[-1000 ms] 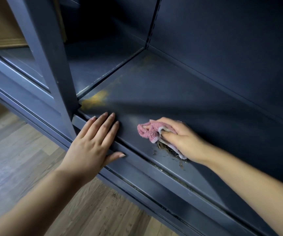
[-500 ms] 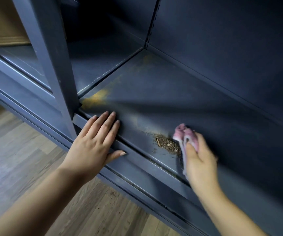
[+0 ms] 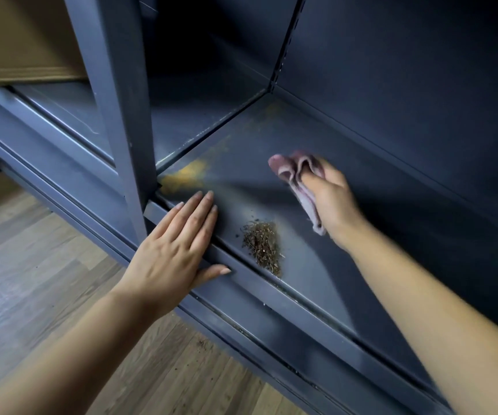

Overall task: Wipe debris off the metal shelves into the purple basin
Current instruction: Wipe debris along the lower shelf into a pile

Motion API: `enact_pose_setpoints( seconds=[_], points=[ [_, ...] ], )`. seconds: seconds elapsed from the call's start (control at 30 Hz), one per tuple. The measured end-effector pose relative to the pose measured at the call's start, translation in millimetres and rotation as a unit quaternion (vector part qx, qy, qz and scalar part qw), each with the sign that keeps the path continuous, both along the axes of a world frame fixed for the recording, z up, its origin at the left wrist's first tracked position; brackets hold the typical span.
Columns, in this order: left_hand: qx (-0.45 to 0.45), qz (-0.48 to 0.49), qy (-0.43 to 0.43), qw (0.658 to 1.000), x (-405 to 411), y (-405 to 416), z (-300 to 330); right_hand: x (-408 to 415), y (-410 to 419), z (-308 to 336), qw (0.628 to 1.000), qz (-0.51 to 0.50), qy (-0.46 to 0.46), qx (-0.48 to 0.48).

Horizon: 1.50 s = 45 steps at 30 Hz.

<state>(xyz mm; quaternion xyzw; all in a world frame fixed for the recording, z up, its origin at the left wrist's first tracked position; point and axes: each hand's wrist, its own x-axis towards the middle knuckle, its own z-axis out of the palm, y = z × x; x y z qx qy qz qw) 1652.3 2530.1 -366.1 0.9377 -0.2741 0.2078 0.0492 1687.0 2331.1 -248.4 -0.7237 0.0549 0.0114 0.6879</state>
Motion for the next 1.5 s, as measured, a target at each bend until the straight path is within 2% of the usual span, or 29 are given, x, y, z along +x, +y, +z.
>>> enact_pose_setpoints(
  seconds=[0.07, 0.17, 0.23, 0.33, 0.53, 0.6, 0.67, 0.77, 0.87, 0.97, 1.2, 1.33, 1.5],
  points=[
    [-0.004, 0.005, 0.005, 1.000, 0.0, -0.5, -0.3, 11.4, 0.7, -2.3, 0.996, 0.089, -0.002, -0.027],
    [-0.005, 0.004, 0.006, 1.000, 0.5, -1.3, -1.5, 18.5, 2.2, -24.0, 0.983, 0.121, -0.004, -0.135],
    [-0.006, 0.006, 0.007, 1.000, 0.5, -1.1, -2.0, 16.5, 2.3, -33.0, 0.984, 0.129, 0.028, -0.124],
    [-0.004, 0.011, 0.014, 1.000, 0.5, -1.6, -1.9, -3.5, -2.5, -41.8, 0.977, 0.190, 0.029, -0.095],
    [0.014, 0.020, 0.044, 0.999, -2.3, -1.4, 5.9, -15.1, -6.5, -37.9, 0.975, 0.218, 0.044, -0.026],
    [0.035, 0.026, 0.049, 0.998, -2.5, -0.9, 14.4, -12.3, -2.0, -32.5, 0.979, 0.197, 0.041, -0.031],
    [0.054, 0.026, 0.068, 0.996, -1.4, -1.6, 23.4, -8.4, -2.6, -33.2, 0.980, 0.163, 0.030, -0.107],
    [0.050, 0.015, 0.082, 0.995, -7.4, -3.4, 47.8, -16.4, -11.4, -21.7, 0.936, 0.119, -0.005, -0.330],
    [0.024, 0.022, 0.078, 0.996, -14.9, -6.0, 73.9, -44.6, -17.4, 5.4, 0.897, 0.101, -0.068, -0.426],
    [0.018, 0.022, 0.061, 0.998, -29.0, -13.0, 111.4, -82.5, -12.8, 37.9, 0.824, 0.087, -0.111, -0.548],
    [0.050, -0.054, 0.063, 0.995, -98.2, 9.4, 185.0, -180.4, 17.7, 113.1, 0.787, 0.047, -0.180, -0.588],
    [0.063, -0.091, 0.010, 0.994, -130.4, 20.2, 239.4, -234.0, 24.9, 167.4, 0.768, 0.003, -0.182, -0.614],
    [0.073, -0.123, -0.007, 0.990, -165.5, 1.4, 303.7, -291.9, 11.5, 233.8, 0.749, -0.056, -0.168, -0.638]
  ],
)
